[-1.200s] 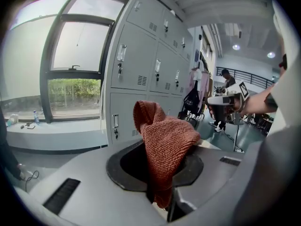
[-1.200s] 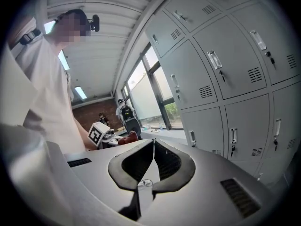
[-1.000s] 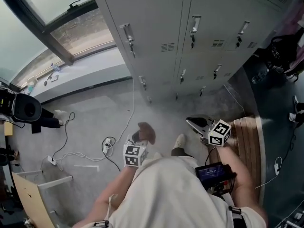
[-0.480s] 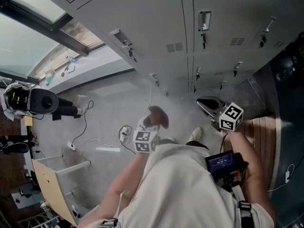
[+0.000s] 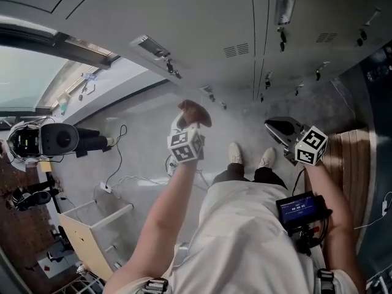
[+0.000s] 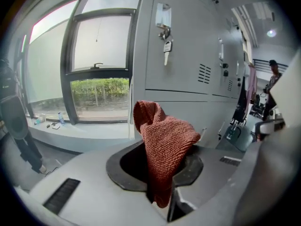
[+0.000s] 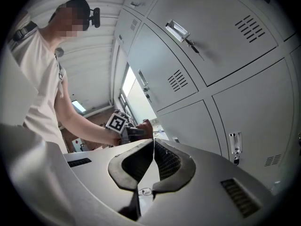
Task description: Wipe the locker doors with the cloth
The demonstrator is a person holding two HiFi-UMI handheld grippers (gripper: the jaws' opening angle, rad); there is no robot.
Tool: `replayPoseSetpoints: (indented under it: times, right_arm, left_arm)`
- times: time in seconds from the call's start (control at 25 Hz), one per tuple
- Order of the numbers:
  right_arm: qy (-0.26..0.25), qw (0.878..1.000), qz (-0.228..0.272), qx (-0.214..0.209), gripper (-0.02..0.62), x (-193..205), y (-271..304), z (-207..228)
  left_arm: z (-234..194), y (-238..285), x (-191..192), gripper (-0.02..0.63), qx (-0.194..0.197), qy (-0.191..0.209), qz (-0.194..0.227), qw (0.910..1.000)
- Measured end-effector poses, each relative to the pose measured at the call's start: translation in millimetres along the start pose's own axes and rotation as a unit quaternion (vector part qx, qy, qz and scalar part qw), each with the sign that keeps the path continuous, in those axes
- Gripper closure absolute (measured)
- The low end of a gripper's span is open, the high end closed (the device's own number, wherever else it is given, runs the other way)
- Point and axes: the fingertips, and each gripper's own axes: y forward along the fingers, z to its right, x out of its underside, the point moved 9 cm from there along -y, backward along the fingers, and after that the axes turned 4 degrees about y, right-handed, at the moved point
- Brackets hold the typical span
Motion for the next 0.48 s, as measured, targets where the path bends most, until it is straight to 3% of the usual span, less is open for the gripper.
replayPoseSetpoints:
  times: [0.24, 0.48]
  right_arm:
    - [0.023, 1.0, 0.003, 0.004, 0.577, 11.4, 16.6, 4.7]
    - [0.022, 1.0, 0.0, 0.002, 0.577, 16.3, 26.4, 2.0]
  left_arm:
    - [-28.0, 34.1, -32.7, 0.538, -0.048, -0.011, 0.041, 0.998]
    - [-26.5, 59.3, -46.7, 0.538, -0.083, -0.022, 0.037, 0.9956]
